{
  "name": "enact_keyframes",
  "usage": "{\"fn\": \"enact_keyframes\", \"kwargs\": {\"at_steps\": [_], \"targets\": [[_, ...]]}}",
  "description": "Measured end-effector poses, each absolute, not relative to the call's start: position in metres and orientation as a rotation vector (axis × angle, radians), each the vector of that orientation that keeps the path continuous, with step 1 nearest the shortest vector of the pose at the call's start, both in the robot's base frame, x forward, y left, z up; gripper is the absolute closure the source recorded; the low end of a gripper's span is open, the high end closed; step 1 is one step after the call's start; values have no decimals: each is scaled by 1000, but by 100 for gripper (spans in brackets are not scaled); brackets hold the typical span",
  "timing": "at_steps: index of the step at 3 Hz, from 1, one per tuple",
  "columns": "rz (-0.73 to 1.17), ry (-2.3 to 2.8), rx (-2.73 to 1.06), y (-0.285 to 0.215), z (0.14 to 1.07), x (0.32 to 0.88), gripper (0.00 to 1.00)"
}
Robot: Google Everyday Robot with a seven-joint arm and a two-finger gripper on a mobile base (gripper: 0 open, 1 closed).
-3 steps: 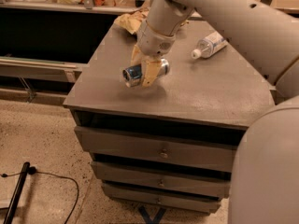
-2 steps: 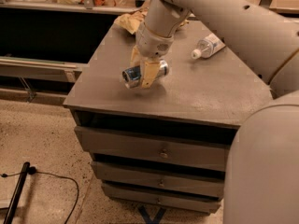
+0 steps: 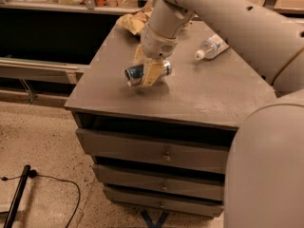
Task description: Knock redbull can over
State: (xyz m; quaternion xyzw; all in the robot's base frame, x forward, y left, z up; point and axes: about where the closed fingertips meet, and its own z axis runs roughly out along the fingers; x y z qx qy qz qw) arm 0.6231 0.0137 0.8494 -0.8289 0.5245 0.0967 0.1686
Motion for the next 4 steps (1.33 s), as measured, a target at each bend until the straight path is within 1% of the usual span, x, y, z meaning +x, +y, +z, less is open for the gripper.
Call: {"fn": "enact_keyframes", "kwargs": {"at_steps": [1,2,3,4], "targets": [[274,1498,-2374,9,850,624,0],[274,1494,-2379,7,853,627,0],[354,1494,-2328,2,863,630,0],[526,1485,-2212,-14,874,630,0]]}}
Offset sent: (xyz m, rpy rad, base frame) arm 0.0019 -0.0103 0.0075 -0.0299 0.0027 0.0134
